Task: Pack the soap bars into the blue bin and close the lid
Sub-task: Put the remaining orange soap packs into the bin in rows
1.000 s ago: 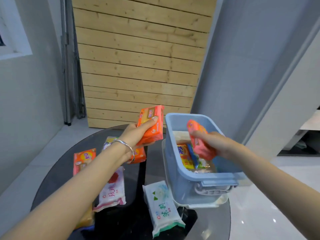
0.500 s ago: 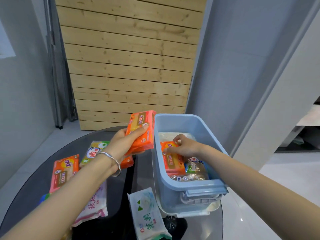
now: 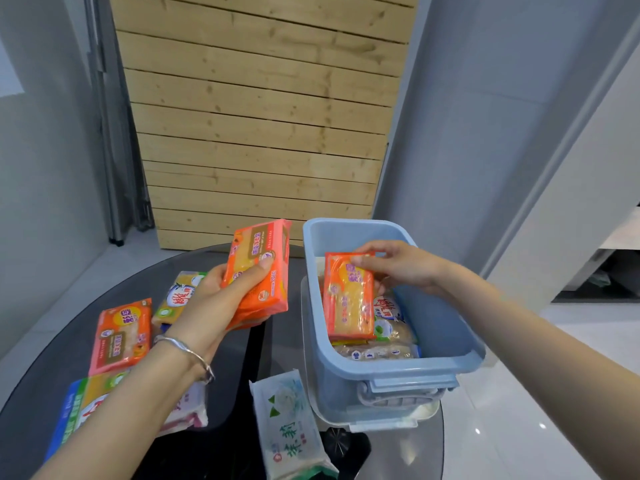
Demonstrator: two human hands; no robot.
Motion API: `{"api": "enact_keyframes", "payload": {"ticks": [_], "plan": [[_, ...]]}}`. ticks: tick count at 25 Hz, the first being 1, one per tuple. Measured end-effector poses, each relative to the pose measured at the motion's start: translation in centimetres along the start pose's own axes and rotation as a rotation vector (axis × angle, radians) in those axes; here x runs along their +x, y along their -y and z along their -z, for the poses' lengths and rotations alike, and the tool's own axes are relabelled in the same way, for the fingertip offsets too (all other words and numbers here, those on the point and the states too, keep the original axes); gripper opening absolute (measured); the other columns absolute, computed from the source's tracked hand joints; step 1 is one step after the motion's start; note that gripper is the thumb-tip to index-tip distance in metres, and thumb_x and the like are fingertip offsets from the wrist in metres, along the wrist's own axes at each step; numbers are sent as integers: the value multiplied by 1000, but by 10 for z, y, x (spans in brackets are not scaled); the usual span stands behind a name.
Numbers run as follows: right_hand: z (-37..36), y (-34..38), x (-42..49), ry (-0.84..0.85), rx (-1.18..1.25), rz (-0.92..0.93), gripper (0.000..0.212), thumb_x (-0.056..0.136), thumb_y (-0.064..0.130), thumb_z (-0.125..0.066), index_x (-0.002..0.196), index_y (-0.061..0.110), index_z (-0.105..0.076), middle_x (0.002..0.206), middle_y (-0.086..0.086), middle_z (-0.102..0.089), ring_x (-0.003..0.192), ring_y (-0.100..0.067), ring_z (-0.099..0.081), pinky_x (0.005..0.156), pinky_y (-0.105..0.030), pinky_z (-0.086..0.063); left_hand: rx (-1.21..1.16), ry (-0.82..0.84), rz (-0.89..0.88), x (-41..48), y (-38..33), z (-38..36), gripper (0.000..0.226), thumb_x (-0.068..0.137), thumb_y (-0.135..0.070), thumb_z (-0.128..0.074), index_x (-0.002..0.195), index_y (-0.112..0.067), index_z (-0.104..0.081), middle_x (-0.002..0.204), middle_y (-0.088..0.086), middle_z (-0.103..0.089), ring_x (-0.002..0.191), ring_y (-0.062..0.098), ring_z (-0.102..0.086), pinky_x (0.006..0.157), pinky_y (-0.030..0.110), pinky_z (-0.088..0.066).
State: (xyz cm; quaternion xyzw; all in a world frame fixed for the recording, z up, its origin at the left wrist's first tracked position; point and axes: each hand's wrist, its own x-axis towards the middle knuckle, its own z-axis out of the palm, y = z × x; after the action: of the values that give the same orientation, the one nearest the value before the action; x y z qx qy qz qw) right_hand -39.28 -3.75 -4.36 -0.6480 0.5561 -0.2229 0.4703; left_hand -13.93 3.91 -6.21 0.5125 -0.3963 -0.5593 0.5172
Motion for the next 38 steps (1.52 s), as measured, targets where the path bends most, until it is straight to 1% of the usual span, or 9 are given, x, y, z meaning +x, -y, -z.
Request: {"api": "enact_keyframes", "payload": {"ticks": [5,10,16,19,21,24,31,35,38], "plan": [[-7,-6,-12,281,3,-134,13,94,27,-54,95,14,-57,93,-12,-62,78,-20,-60,57,-19,-56,21,22,-22,-4,-2,-3,79,51,-51,-67,121,-16,-54,108,9,-70,94,22,-68,57,24,-57],[-19,-24,-14,258,-10,-181,14,91,27,-59,97,15,-59,103,-11,-68,91,-24,-66,69,-24,-60,46,36,-24,-5,1,-15,91,40,-55,-69,120,-17,-53,100,5,-70,82,17,-69,58,28,-57],[-20,-19,-14,91,-413,70,28,86,31,-66,107,14,-69,111,-6,-68,98,-21,-66,81,-30,-54,30,58,-67,0,4,-31,53,77,-41,-62,123,-19,-51,102,2,-69,80,12,-68,67,27,-53],[1,17,-22,-91,-133,225,32,94,42,-49,109,21,-67,103,-4,-69,96,-22,-65,83,-31,-51,39,149,-132,4,0,-42,35,84,-26,-60,117,-19,-51,89,-5,-70,61,0,-68,47,13,-49],[15,37,-27,2,79,230,35,89,54,-48,110,31,-65,102,-1,-72,91,-18,-69,77,-27,-56,77,264,-156,5,-2,-58,40,80,-24,-65,117,-19,-49,93,-5,-72,69,2,-70,54,15,-53],[32,40,-30,109,-73,246,35,76,50,-64,106,33,-66,102,-2,-74,90,-15,-71,74,-23,-59,141,358,-170,8,1,-86,39,76,-27,-69,106,-20,-45,95,-5,-71,79,6,-71,67,22,-57],[58,8,-41,238,-380,80,42,70,40,-75,103,16,-68,102,-7,-76,94,-22,-72,86,-37,-57,1416,449,-496,44,4,-81,45,98,-35,-17,108,-21,-59,119,1,-61,130,17,-38,115,38,-13],[42,-6,-32,287,-471,101,28,84,33,-68,104,14,-69,106,-2,-74,99,-14,-69,97,-34,-51,1608,499,-488,50,8,-85,52,97,-36,-15,108,-22,-64,119,2,-61,129,14,-37,114,42,3],[38,-23,-25,145,-919,168,28,89,46,-55,103,28,-71,109,13,-69,113,-7,-54,117,-36,-7,1605,504,-505,52,8,-83,52,97,-38,-17,112,-25,-65,116,3,-62,123,14,-41,112,41,-1]]}}
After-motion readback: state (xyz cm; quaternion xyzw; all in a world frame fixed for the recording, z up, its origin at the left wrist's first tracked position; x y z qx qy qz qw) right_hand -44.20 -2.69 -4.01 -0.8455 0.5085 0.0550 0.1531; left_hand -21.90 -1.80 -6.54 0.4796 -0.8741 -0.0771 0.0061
